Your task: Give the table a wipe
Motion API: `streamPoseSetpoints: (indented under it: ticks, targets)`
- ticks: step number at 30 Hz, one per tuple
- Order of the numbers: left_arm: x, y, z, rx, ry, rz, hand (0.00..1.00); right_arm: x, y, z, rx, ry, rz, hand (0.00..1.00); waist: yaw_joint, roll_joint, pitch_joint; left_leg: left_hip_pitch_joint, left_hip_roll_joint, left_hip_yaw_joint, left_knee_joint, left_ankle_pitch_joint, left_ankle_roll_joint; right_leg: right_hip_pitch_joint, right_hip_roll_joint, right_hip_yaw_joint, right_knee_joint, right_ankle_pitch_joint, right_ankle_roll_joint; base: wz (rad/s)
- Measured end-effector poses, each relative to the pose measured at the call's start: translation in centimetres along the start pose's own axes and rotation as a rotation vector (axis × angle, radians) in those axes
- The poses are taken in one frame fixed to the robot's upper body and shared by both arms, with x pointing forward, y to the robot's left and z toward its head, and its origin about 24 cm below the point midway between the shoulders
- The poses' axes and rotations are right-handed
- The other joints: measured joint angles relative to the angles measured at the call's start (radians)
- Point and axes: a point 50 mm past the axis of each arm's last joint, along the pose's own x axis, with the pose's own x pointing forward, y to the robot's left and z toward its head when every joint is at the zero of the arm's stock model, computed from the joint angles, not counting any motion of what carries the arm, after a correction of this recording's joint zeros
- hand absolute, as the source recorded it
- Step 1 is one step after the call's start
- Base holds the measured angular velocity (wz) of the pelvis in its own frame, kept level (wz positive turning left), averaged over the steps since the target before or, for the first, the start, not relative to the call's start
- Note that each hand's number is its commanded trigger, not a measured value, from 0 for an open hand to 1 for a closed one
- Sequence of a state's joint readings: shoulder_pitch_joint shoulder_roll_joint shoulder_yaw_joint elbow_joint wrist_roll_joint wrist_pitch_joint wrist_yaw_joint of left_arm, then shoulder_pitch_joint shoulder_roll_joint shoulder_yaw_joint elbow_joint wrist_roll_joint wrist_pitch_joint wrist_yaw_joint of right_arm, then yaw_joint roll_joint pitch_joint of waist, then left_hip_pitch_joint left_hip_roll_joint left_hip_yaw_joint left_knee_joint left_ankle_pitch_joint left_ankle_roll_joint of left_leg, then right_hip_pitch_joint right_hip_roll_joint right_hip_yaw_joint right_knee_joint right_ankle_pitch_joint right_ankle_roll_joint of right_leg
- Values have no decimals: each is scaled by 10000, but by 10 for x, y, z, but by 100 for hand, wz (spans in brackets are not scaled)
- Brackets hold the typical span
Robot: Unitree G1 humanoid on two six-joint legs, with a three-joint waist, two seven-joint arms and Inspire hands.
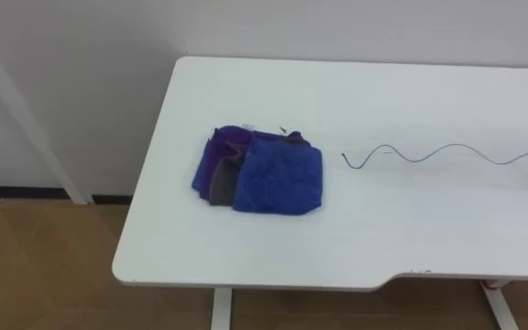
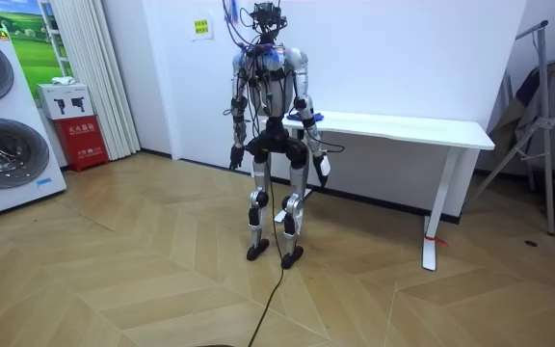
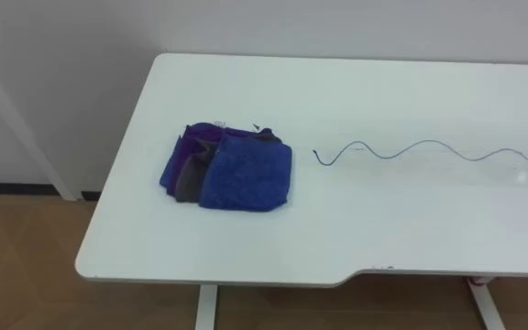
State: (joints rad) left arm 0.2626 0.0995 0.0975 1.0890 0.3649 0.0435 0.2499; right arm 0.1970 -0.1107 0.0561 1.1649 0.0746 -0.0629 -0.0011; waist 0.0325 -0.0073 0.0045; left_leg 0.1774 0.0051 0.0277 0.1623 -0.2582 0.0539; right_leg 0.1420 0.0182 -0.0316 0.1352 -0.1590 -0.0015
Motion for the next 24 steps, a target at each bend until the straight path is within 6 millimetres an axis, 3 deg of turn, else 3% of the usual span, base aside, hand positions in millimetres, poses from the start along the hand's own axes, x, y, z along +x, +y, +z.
streamPoseSetpoints:
  ticks: [16,24]
  targets:
    - [0,-1,2,-265,-40,-101,0,0,-1,0,95,20,-88,0,-5,5,-4,12,-1,20,0,0,1,5,3,14,11,0,0,0]
    - [-1,2,-13,-931,646,4,0,-2,-16,-19,2407,1142,-1551,0,-175,5,-3,103,-3,-2,-99,-1,2,83,8,0,7,-1,0,0]
